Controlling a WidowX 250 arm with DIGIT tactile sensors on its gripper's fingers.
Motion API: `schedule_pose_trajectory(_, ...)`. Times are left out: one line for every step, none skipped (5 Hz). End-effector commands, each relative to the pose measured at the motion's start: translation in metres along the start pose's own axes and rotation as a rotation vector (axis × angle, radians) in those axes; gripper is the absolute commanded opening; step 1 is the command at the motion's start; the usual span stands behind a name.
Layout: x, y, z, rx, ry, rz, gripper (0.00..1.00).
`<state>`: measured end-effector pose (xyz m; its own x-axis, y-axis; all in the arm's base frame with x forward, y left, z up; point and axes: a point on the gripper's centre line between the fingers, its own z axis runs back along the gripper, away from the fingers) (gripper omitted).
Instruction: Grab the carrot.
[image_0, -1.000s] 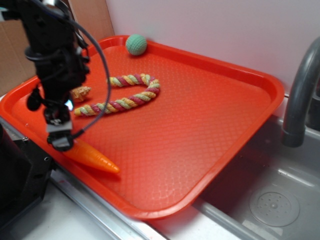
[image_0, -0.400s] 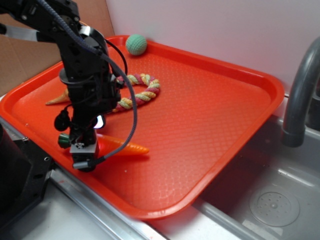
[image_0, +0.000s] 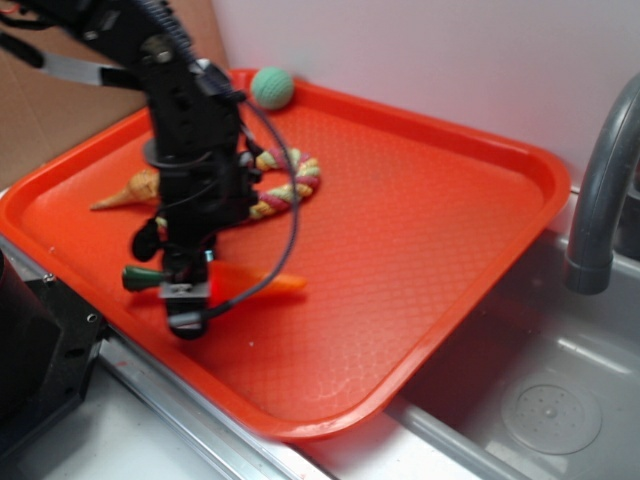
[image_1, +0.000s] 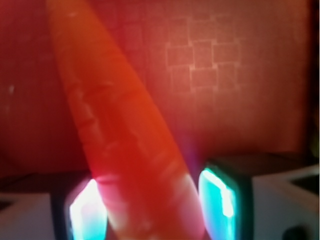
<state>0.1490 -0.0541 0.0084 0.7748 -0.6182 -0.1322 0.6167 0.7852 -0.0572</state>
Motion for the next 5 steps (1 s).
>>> schedule_pose_trajectory(-0.025, -0.003, 0.044, 0.072, -0.048, 0.168, 0.0)
schedule_pose_trajectory(-0.048, 0.011, 0.088, 0.098, -0.222, 0.414, 0.0)
schedule_pose_trajectory(-0.057, 0.013, 0.138, 0.114, -0.214, 0.623, 0.0)
schedule_pose_trajectory(-0.046, 0.027, 0.19, 0.06, -0.126, 0.697, 0.0)
schedule_pose_trajectory(-0.029, 0.033, 0.21, 0.114, -0.001, 0.718, 0.0)
